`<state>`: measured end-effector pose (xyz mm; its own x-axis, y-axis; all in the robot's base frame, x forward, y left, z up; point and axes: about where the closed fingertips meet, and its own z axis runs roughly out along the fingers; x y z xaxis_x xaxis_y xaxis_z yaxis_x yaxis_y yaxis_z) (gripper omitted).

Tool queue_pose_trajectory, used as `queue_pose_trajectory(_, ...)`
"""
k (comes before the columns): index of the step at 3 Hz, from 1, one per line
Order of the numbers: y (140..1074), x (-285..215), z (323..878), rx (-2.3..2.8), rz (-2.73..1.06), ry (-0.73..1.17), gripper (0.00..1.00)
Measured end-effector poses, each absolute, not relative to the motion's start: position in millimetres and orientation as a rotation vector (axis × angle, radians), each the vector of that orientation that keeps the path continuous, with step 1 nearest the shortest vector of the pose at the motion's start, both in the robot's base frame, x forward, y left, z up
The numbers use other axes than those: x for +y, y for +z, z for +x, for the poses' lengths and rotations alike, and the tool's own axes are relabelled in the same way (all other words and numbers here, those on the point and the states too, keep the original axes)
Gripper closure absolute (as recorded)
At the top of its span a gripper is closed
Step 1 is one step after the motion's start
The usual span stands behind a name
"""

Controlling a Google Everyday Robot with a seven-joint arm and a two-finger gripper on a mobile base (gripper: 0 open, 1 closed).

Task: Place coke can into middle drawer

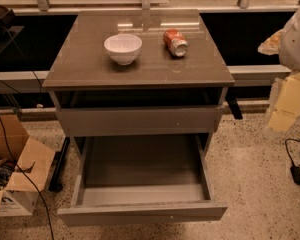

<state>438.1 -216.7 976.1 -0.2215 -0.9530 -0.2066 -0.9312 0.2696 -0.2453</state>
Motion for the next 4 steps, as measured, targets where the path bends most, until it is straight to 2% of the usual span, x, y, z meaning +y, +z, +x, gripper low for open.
queue_pose_trajectory(2, 974.2, -208.9, 453.8, 2.206, -1.662, -0.039, 0.0)
queue_pose_trajectory(4, 959.6, -205.4, 508.8, 2.112, -1.465, 0.157, 0.0)
